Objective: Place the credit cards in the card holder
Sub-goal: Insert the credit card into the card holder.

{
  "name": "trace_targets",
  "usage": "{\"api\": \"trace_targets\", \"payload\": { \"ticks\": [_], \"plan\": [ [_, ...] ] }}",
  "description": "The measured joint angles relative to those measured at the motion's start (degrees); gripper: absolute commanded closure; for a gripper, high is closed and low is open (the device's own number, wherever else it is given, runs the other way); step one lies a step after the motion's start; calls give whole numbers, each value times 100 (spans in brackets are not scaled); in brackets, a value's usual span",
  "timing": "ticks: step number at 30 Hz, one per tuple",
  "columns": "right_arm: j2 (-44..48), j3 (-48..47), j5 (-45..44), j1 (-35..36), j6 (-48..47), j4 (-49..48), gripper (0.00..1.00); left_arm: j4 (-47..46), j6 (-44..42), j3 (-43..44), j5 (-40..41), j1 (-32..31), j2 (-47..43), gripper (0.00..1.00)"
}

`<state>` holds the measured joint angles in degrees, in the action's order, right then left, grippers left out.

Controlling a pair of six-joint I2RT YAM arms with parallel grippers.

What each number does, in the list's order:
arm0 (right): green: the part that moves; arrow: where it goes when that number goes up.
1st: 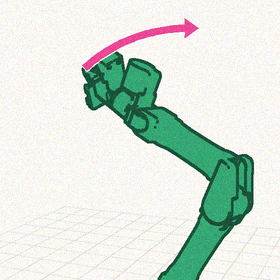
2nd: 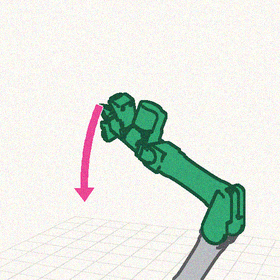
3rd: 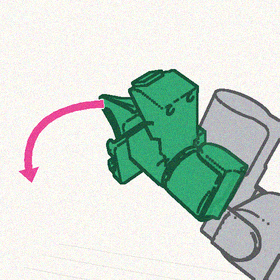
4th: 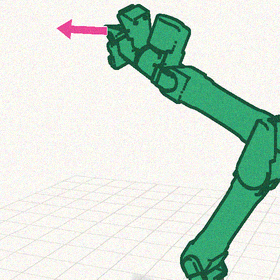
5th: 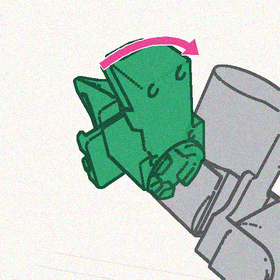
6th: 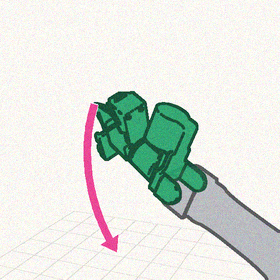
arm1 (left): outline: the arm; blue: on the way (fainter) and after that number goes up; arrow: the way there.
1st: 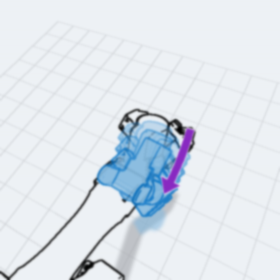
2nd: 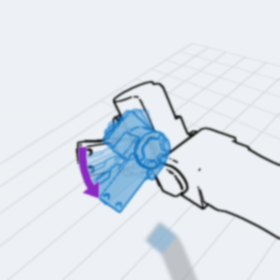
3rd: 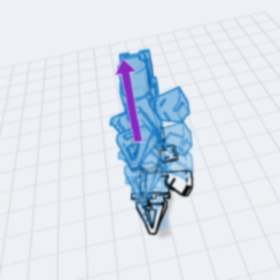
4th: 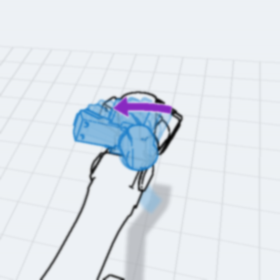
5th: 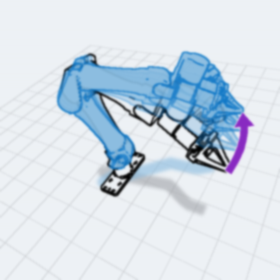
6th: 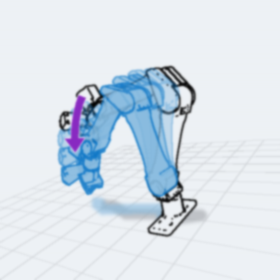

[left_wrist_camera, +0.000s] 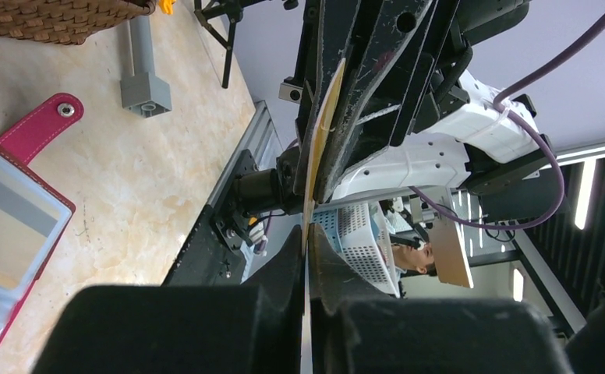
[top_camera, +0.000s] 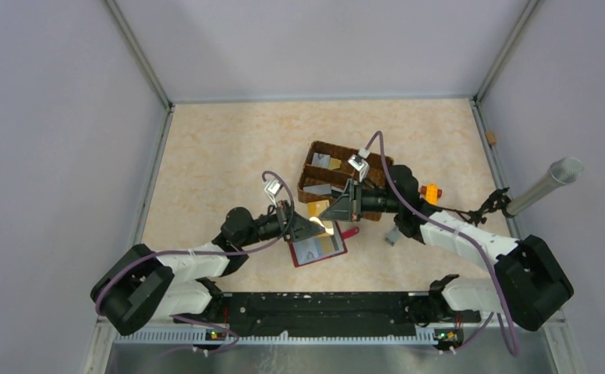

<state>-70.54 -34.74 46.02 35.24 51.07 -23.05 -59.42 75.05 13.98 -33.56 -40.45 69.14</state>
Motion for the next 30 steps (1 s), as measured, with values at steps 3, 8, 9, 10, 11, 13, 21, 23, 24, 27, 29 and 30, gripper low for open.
{"api": "trace_targets", "payload": {
  "ticks": [3,8,9,10,11,13,21,23,24,27,29,30],
  "plan": [
    [13,61,-22,2,2,-74,100,42,-9,-15,15,0,0,60],
    [389,98,-758,28,-474,654,100,787,-339,-17,63,13,-197,24],
    [474,98,-964,26,-619,863,100,1215,-481,-13,129,13,-365,22],
    [520,98,-1137,26,-756,1062,100,1628,-643,-7,186,13,-549,18],
    [525,98,-1279,28,-872,1235,100,2146,-798,22,310,13,-765,16],
    [476,98,-1491,37,-1040,1530,100,3195,-1174,96,605,13,-1281,13],
    [-4,129,-2142,538,-1329,1762,100,5521,-1825,221,1620,17,-2131,23],
    [-225,138,-2299,708,-1366,1729,100,5687,-1827,219,1676,17,-2004,23],
    [-323,138,-2352,769,-1377,1700,100,5807,-1823,210,1718,17,-1895,23],
    [-629,146,-2490,907,-1403,1591,100,5963,-1825,184,1829,17,-1759,25],
    [-802,199,-2573,927,-1405,1482,100,5989,-1825,164,1899,17,-1674,28],
    [-866,223,-2616,927,-1405,1447,100,5987,-1823,157,1917,17,-1620,29]
  ]
}}
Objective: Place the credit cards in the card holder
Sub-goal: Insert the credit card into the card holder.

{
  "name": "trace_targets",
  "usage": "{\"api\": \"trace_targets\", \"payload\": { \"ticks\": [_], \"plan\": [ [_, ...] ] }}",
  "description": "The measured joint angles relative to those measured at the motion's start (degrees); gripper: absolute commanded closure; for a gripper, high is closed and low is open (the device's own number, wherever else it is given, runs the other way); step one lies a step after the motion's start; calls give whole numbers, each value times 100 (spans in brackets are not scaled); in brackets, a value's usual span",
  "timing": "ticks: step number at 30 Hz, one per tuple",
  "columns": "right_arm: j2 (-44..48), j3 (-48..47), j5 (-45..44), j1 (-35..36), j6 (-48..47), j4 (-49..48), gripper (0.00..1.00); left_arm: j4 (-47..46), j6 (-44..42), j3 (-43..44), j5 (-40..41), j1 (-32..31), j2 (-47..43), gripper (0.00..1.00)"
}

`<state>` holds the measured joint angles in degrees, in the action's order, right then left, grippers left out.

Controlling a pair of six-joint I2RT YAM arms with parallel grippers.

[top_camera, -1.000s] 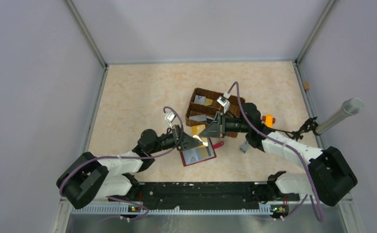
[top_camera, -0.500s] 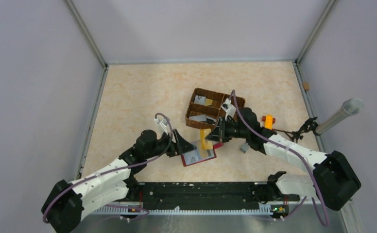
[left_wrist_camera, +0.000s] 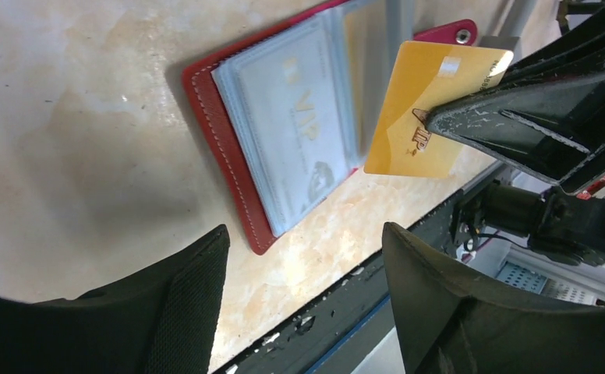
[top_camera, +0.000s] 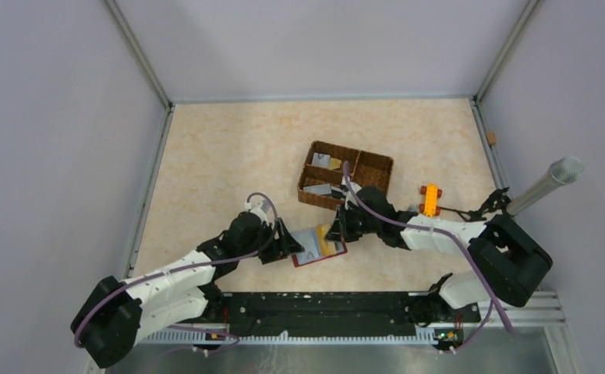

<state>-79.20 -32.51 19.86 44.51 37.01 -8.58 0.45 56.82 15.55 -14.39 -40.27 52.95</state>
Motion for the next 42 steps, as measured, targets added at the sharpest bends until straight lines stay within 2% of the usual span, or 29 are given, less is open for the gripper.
{"api": "trace_targets", "payload": {
  "ticks": [8,17,42],
  "plan": [
    [-304,66,-157,0,4,-317,100,-186,-33,-2,33,0,614,40],
    [-463,74,-162,0,157,-664,100,-391,-155,2,66,0,848,50],
    [-651,212,-122,0,330,-997,100,-640,-326,111,188,0,1198,55]
  ]
}}
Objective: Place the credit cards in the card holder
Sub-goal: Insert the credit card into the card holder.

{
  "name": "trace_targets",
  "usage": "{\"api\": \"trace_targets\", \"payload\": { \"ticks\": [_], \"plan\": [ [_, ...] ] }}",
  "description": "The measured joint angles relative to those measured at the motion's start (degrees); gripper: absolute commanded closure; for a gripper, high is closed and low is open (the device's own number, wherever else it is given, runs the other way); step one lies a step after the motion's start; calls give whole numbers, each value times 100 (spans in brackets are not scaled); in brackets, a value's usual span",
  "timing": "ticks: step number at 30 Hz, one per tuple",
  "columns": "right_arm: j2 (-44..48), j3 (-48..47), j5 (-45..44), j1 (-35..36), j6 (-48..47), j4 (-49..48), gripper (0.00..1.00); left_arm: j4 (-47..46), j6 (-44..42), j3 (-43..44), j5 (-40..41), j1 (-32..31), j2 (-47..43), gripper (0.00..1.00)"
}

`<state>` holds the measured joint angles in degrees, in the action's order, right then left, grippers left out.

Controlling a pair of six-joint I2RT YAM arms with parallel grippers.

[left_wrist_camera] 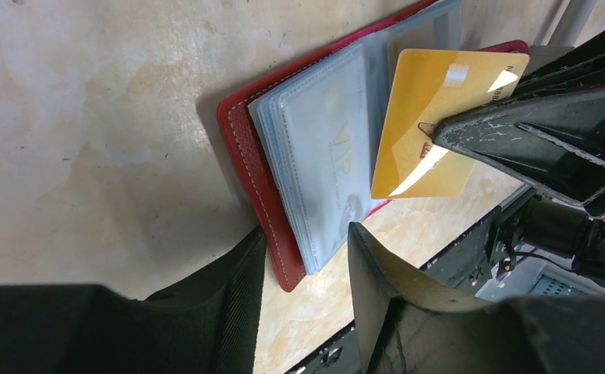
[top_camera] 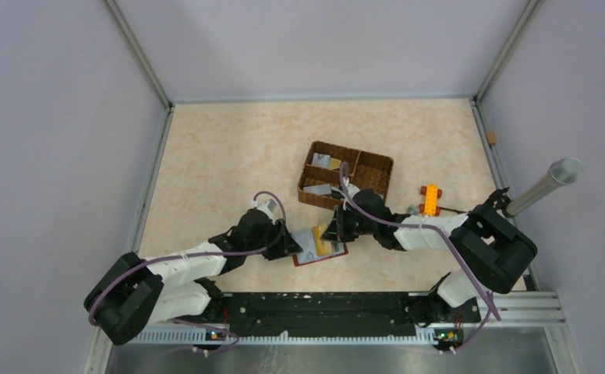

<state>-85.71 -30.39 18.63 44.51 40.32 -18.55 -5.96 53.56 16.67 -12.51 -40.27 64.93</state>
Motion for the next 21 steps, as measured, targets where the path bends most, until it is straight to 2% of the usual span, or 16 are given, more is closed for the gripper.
{"api": "trace_targets", "payload": {
  "ticks": [21],
  "plan": [
    [-153,605,-175,11,907,-841,100,-203,-83,50,0,17,273,65]
  ]
}}
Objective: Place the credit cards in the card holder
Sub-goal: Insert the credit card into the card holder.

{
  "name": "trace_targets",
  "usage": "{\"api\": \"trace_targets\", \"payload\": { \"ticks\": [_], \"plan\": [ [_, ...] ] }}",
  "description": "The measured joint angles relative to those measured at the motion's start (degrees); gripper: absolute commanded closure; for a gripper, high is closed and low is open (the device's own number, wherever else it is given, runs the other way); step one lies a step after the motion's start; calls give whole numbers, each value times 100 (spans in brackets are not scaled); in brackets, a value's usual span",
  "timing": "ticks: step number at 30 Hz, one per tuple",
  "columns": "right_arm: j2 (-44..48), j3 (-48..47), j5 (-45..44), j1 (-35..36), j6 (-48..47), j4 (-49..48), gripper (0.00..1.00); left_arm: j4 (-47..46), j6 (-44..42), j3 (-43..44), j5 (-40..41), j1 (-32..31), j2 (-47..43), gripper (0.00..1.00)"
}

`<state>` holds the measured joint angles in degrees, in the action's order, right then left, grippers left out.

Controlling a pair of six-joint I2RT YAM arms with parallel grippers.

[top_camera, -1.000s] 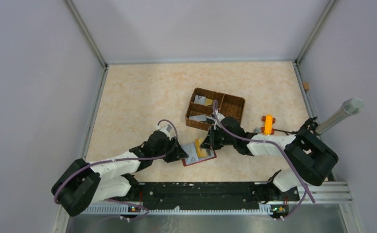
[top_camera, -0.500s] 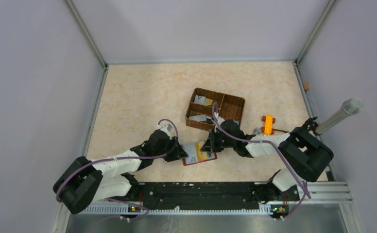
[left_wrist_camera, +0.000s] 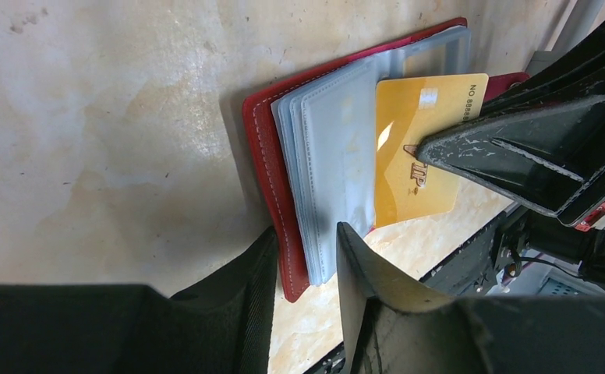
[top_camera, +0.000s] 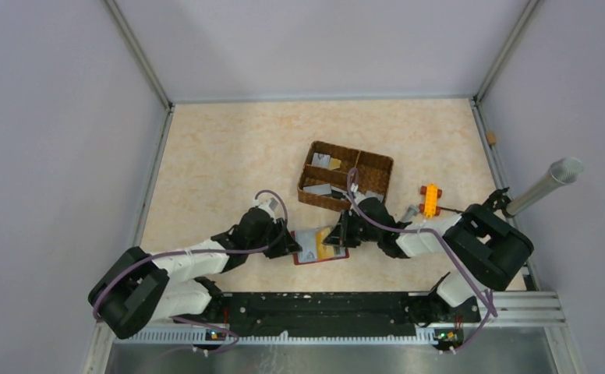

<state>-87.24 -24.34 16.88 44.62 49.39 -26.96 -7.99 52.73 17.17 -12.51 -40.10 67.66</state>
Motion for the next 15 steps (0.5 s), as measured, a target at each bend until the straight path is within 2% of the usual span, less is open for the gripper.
{"api": "trace_targets", "payload": {
  "ticks": [15],
  "plan": [
    [-262,0,-240,26,129,-450,100,-90,-39,109,-28,4,236,67]
  ]
}}
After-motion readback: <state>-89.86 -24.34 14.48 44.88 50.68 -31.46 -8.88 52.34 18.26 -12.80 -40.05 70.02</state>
